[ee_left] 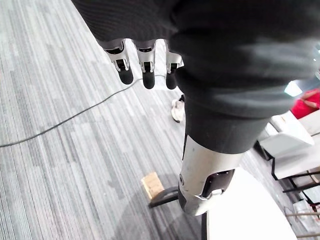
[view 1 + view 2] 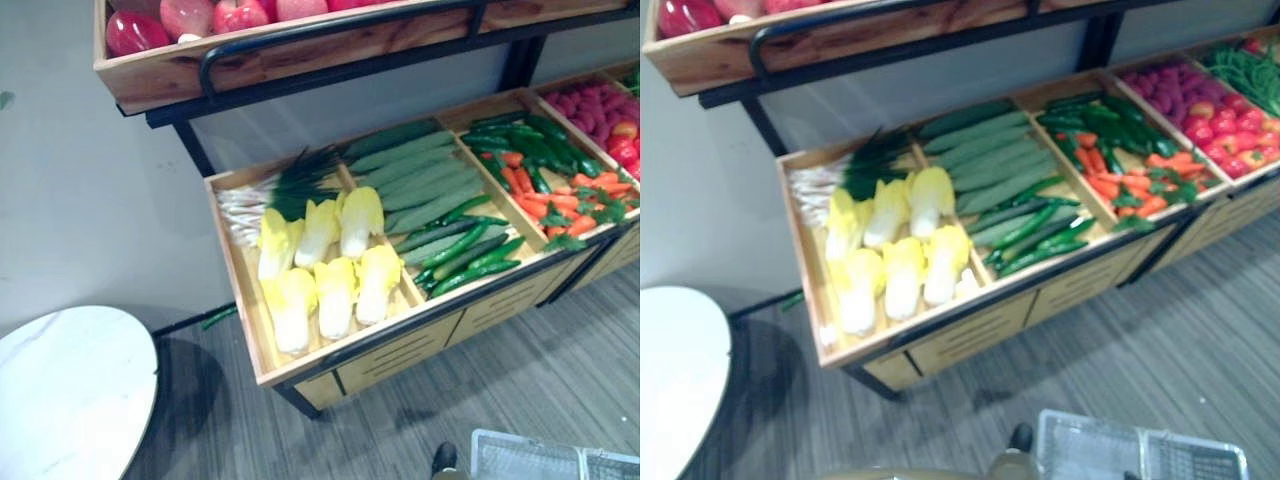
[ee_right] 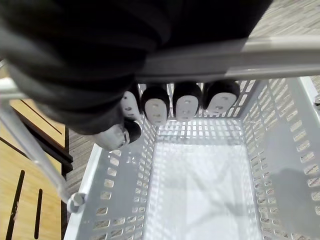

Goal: Pick vegetable in the basket

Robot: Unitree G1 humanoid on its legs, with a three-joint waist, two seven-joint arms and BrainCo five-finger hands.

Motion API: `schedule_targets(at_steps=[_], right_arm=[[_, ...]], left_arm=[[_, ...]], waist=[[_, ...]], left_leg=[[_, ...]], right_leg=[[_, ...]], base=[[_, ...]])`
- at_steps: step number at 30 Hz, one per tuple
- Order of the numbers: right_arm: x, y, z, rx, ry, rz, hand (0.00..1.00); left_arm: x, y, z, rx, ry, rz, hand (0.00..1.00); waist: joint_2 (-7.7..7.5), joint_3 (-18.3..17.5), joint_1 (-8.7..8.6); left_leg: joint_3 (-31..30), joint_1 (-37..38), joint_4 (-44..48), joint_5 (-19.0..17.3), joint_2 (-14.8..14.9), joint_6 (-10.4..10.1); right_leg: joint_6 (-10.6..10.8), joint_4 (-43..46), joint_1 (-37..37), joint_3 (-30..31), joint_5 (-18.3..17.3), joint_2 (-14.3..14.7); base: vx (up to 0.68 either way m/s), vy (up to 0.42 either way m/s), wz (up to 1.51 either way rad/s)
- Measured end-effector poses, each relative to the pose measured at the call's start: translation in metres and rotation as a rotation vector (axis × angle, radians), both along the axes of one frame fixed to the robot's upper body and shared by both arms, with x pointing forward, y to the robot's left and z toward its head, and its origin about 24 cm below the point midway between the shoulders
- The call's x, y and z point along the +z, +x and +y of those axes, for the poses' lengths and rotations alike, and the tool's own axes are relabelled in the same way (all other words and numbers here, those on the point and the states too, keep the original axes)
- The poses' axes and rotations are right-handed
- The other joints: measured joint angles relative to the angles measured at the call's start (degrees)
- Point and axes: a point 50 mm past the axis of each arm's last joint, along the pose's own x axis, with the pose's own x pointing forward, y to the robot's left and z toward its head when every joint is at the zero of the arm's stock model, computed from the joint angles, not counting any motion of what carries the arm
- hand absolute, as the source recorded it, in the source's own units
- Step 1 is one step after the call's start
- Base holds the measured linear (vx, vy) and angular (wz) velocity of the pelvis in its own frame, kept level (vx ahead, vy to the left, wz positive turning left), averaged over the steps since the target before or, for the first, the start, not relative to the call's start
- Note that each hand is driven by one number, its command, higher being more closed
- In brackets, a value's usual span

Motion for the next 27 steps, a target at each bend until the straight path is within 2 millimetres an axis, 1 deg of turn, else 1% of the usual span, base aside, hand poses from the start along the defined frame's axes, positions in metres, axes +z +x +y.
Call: schedule_targets(at_steps=[1,2,3,4,5,6,7,8,9,10,11,12,15,16,17,22,23,24,25,26,27], right_arm=[[-0.001,-0.002,0.002,0.002,0.005,0.005,1.00],[-0.002,-0.004,0.005,0.015,0.013,0.016,1.00],[-0.004,-0.007,0.008,0.027,0.020,0.028,1.00],[-0.005,-0.009,0.011,0.040,0.026,0.038,1.00],[-0.006,-0.009,0.013,0.050,0.029,0.043,1.00],[-0.006,-0.010,0.015,0.063,0.032,0.050,1.00],[-0.007,-0.009,0.016,0.075,0.033,0.050,1.00],[-0.007,-0.008,0.017,0.090,0.034,0.050,1.00],[-0.007,-0.006,0.019,0.096,0.036,0.048,1.00],[-0.008,-0.005,0.021,0.104,0.039,0.046,1.00],[-0.008,-0.003,0.024,0.121,0.045,0.046,1.00],[-0.009,-0.001,0.026,0.139,0.048,0.045,1.00],[-0.008,0.011,0.029,0.184,0.046,0.028,1.00],[-0.008,0.013,0.029,0.194,0.044,0.028,1.00],[-0.008,0.017,0.029,0.218,0.038,0.026,1.00],[-0.007,0.022,0.029,0.231,0.036,0.016,1.00],[-0.007,0.022,0.028,0.232,0.038,0.018,1.00],[-0.007,0.022,0.029,0.233,0.039,0.017,1.00],[-0.007,0.022,0.028,0.236,0.038,0.017,1.00],[-0.006,0.023,0.028,0.239,0.038,0.015,1.00],[-0.005,0.026,0.027,0.250,0.032,0.010,1.00]], left_arm=[[0.003,0.004,0.003,0.002,0.021,-0.014,0.00],[0.009,0.013,0.011,0.003,0.068,-0.045,0.00],[0.022,0.029,0.023,-0.019,0.150,-0.100,0.00],[0.038,0.048,0.034,-0.086,0.244,-0.146,0.00],[0.046,0.057,0.037,-0.132,0.289,-0.159,0.00],[0.061,0.074,0.042,-0.240,0.372,-0.169,0.00],[0.069,0.086,0.041,-0.336,0.417,-0.158,0.00],[0.076,0.100,0.038,-0.436,0.457,-0.151,0.00],[0.080,0.110,0.034,-0.496,0.476,-0.150,0.00],[0.082,0.117,0.031,-0.535,0.479,-0.156,0.00],[0.085,0.124,0.028,-0.573,0.488,-0.165,0.00],[0.089,0.132,0.026,-0.600,0.498,-0.189,0.00],[0.106,0.152,0.018,-0.731,0.555,-0.267,0.00],[0.109,0.156,0.016,-0.756,0.561,-0.284,0.00],[0.114,0.164,0.010,-0.810,0.565,-0.328,0.00],[0.123,0.184,-0.011,-0.981,0.558,-0.408,0.00],[0.124,0.191,-0.019,-1.033,0.541,-0.437,0.00],[0.124,0.193,-0.022,-1.053,0.534,-0.443,0.00],[0.124,0.196,-0.026,-1.086,0.527,-0.453,0.00],[0.124,0.197,-0.028,-1.102,0.525,-0.451,0.00],[0.124,0.200,-0.033,-1.142,0.515,-0.469,0.00]], waist=[[-0.13,-0.2,0.03],[-0.37,-0.6,0.06],[-0.73,-0.9,0.08],[-1.02,-1.2,0.06],[-1.15,-1.4,0.08],[-1.28,-1.6,0.15],[-1.33,-1.8,0.13],[-1.29,-2.0,0.07],[-1.29,-2.0,0.06],[-1.29,-2.0,0.07],[-1.62,-2.2,0.06],[-1.52,-2.4,0.07],[-2.25,-2.0,0.19],[-2.36,-2.0,0.19],[-2.42,-2.0,0.14],[-1.80,-2.0,-0.11],[-1.69,-2.0,-0.32],[-1.66,-2.0,-0.42],[-1.66,-2.0,-1.03],[-1.65,-2.0,-1.29],[-1.41,-1.9,-1.40]], left_leg=[[-0.1,0.1,-0.4,0.3,0.0,-0.2],[-0.2,0.3,-1.1,0.7,0.0,-0.1],[-0.8,0.4,-2.1,1.5,-0.1,-0.2],[-1.5,0.4,-2.9,2.2,-0.1,-0.2],[-1.7,0.5,-3.3,2.4,-0.2,-0.2],[-1.9,0.8,-3.9,2.8,-0.4,-0.2],[-2.2,0.9,-4.3,3.2,-0.6,-0.2],[-2.7,1.0,-4.6,3.6,-0.8,0.0],[-2.8,1.2,-4.6,3.6,-1.0,0.0],[-2.7,1.7,-4.6,3.6,-1.1,0.0],[-2.6,2.1,-4.6,3.5,-1.0,0.0],[-2.6,2.3,-4.6,3.4,-1.0,0.0],[-1.6,2.8,-4.5,3.0,-0.9,-0.2],[-1.5,2.8,-4.5,2.9,-0.9,-0.2],[-1.0,2.9,-4.2,2.5,-0.8,-0.1],[0.5,3.2,-2.3,0.8,-0.6,-0.2],[0.7,3.2,-2.0,0.5,-0.6,-0.2],[0.8,3.2,-1.9,0.4,-0.6,-0.2],[1.0,3.2,-1.6,0.1,-0.6,-0.3],[1.1,3.2,-1.4,0.0,-0.6,-0.3],[1.9,3.5,-1.3,-0.3,-0.6,-0.4]], right_leg=[[0.0,0.0,0.0,-0.1,0.0,0.1],[0.0,0.0,0.0,-0.4,0.0,0.2],[0.0,0.0,0.1,-0.8,0.0,0.3],[-0.1,0.0,0.2,-1.6,0.0,0.3],[-0.1,0.0,0.3,-1.7,-0.1,0.3],[-0.3,0.1,0.4,-1.9,0.0,0.3],[-0.5,0.3,0.5,-2.0,0.2,0.2],[-0.1,0.3,0.5,-2.1,0.5,0.1],[-0.2,0.3,0.7,-2.0,0.7,0.0],[-0.2,0.3,1.2,-2.0,0.7,0.0],[-0.2,0.3,1.4,-1.8,0.7,0.2],[-0.1,0.3,1.6,-1.8,0.7,0.2],[-0.1,0.3,1.5,-0.9,0.7,0.5],[-0.1,0.3,1.4,-0.7,0.7,0.6],[-0.1,0.3,1.2,-0.1,0.7,0.7],[-0.1,0.3,1.2,1.7,0.7,0.8],[-0.1,0.3,1.2,1.8,0.7,0.8],[-0.1,0.3,1.2,1.9,0.7,0.8],[-0.1,0.3,1.1,2.1,0.7,0.8],[-0.1,0.3,1.1,2.2,0.7,0.8],[-0.1,0.3,0.9,3.0,0.7,0.9]], base=[[0.01,-0.009,0.07],[0.02,-0.013,0.14],[0.02,-0.013,0.22],[0.03,-0.011,0.22],[0.05,0.006,0.19],[0.06,0.014,0.11],[0.07,0.022,0.11],[0.08,0.028,0.09],[0.08,0.033,0.06],[0.10,0.041,0.00],[0.07,0.030,-0.04],[0.08,0.027,-0.07],[0.03,0.012,-0.12],[0.03,0.012,-0.19],[0.02,0.009,-0.15],[0.03,0.014,-0.19],[0.02,0.007,-0.07],[0.01,0.007,-0.08],[0.01,0.004,-0.06],[0.00,0.002,-0.17],[0.00,0.001,-0.20]])
